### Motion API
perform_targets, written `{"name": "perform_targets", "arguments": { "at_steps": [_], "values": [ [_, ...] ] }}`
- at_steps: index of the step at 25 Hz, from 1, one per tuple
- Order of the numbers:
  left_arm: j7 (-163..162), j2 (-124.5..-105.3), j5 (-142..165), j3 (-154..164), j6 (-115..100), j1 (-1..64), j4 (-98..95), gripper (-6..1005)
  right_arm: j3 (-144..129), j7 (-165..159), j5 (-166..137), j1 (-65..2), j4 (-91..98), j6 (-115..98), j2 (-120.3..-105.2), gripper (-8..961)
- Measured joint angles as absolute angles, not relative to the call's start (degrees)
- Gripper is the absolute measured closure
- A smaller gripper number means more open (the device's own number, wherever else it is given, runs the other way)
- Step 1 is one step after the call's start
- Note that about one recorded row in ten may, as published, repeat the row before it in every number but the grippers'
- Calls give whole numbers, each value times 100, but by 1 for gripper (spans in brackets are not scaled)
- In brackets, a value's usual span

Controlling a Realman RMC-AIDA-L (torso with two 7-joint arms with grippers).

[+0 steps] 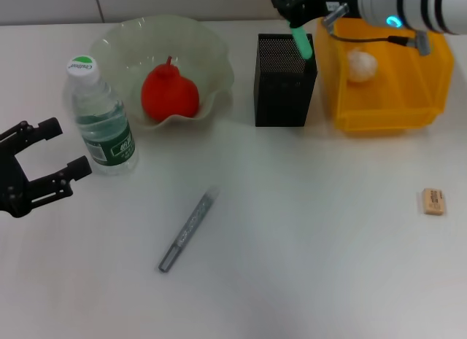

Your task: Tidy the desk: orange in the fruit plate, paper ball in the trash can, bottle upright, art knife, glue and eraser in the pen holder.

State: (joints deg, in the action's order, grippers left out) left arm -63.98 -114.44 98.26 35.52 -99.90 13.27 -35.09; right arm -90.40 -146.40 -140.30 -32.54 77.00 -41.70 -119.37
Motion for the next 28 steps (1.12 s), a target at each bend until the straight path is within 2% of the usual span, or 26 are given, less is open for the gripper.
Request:
{"name": "perform_targets", "arguments": {
  "at_steps": [16, 22, 26, 28],
  "values": [
    [-6400, -11491, 9826, 3556, -9958, 1290, -3480, 139, -9280, -14782, -13834, -3384, 6905, -3785, -11933, 781],
    [-6399, -11490, 9826, 3553, -9945, 1332, -3481, 139, -9091, -14784, -13843, -3409, 6956, -4268, -11934, 701],
    [-6399, -11488, 9826, 3552, -9937, 1335, -3480, 139, -8713, -14784, -13859, -3270, 7620, -5129, -11926, 481],
    [-6399, -11488, 9826, 3552, -9937, 1335, -3480, 139, -8626, -14784, -13860, -3225, 7812, -5322, -11926, 481]
  ]
}}
